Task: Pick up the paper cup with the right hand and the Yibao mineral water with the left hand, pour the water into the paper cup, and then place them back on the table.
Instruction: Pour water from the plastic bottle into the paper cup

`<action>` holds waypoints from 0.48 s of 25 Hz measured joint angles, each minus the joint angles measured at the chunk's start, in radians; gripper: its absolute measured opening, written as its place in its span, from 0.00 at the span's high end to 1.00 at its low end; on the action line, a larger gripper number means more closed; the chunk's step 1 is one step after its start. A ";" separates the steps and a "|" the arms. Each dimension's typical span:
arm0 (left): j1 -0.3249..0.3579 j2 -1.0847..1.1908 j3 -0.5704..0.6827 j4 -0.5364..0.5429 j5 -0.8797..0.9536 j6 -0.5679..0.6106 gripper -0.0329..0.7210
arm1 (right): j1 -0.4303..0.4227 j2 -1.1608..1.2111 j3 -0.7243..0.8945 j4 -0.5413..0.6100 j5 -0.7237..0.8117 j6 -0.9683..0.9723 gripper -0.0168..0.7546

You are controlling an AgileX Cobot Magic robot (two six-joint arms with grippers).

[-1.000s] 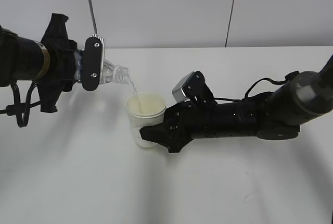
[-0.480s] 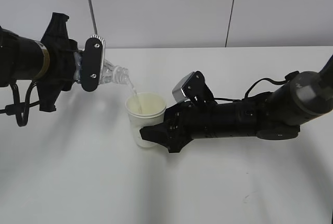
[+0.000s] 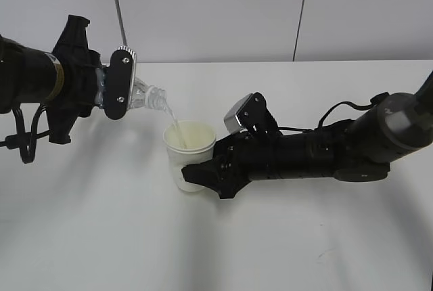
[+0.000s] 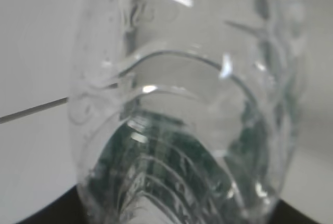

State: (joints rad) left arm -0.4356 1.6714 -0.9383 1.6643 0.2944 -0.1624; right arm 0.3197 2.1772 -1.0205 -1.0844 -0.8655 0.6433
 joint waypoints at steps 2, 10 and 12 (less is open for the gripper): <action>0.000 0.000 0.000 0.000 0.000 0.000 0.53 | 0.000 0.000 0.000 0.000 0.000 0.000 0.35; 0.000 0.000 0.000 0.000 0.002 0.000 0.53 | 0.000 0.000 0.000 0.000 0.000 0.000 0.35; 0.000 0.000 0.000 0.001 0.004 0.000 0.53 | 0.000 0.000 0.000 0.000 0.000 0.000 0.35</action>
State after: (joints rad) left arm -0.4356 1.6714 -0.9383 1.6653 0.2985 -0.1624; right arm 0.3197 2.1772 -1.0205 -1.0844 -0.8655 0.6433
